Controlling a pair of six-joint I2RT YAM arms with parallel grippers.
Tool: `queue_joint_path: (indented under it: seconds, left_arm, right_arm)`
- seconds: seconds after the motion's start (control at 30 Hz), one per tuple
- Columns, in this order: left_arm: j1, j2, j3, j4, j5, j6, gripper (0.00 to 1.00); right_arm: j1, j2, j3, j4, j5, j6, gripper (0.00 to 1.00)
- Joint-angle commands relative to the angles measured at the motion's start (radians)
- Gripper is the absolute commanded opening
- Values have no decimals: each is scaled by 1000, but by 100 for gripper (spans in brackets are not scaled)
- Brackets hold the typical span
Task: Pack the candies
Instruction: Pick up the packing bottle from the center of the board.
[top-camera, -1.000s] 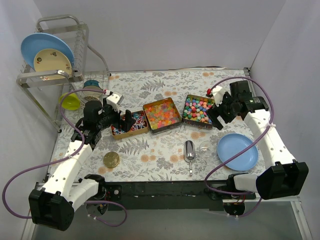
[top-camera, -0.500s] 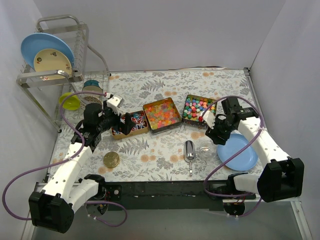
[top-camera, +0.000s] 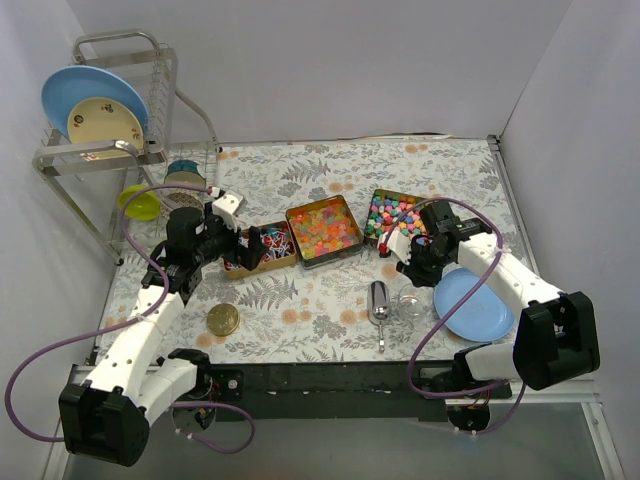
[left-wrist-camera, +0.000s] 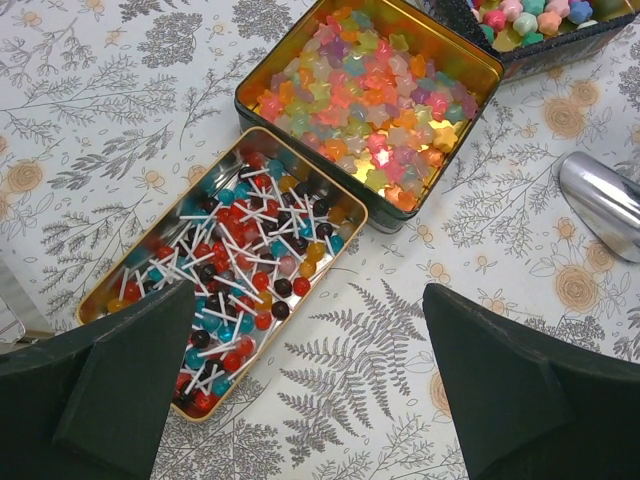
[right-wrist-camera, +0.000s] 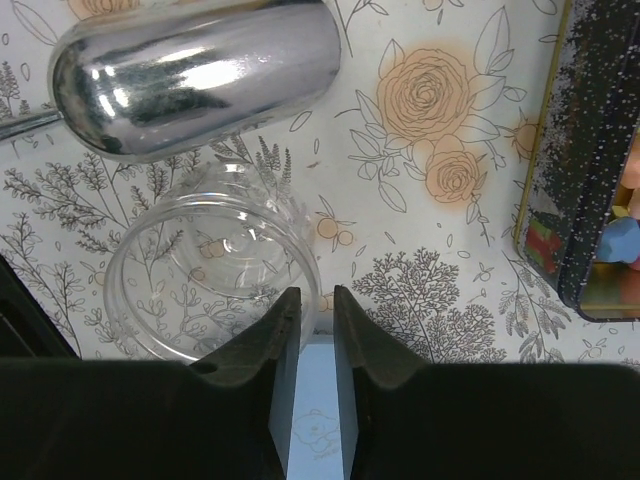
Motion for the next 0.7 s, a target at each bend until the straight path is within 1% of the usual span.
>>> queue_joint_path:
  seconds: [0.0,0.03,0.1,0.2,0.23,0.27,0.4,0.43,0.5,0.53,0.57,0.6,0.67]
  left_arm:
    - [15,-29,-16,0,-3,15,98]
    - [16,-32,-17,2,-2,13,98]
    - [16,-36,-22,0,1,13,98]
    - [16,-44,-27,2,1,15,98]
    - [16,-45,-33,3,1,13,98]
    - [16,-49,-33,6,3,13,98]
    - [18,-56,-40,14,4,7,98]
    - [18,-58,-43,15,4,7,98]
    - [18,-61,-48,19,4,7,98]
    - [18,-61,-48,17,4,7,98]
    - [16,-62,-50,16,3,7,98]
    - [18,-64,-50,16,4,7,98]
    - [16,-67,-45,14,4,7,98]
  right_arm:
    - [7,-1,-11,51,30,12,26]
    - [8,2,-13,46,30,12,22]
    - [11,0,-18,44,30,13,20]
    - [22,-1,-24,35,34,10,22]
    - [23,-3,-27,32,36,12,25]
    - [27,-6,-28,29,37,10,26]
    - [36,-15,-51,40,56,9,25]
    - [36,-17,-56,43,59,10,20]
    - [37,-21,-57,52,62,18,15]
    - [36,-20,-47,49,62,16,4]
    - [37,-20,-39,44,62,16,1]
    - [37,-20,-28,25,62,12,1]
    - [37,-27,44,-8,59,10,1]
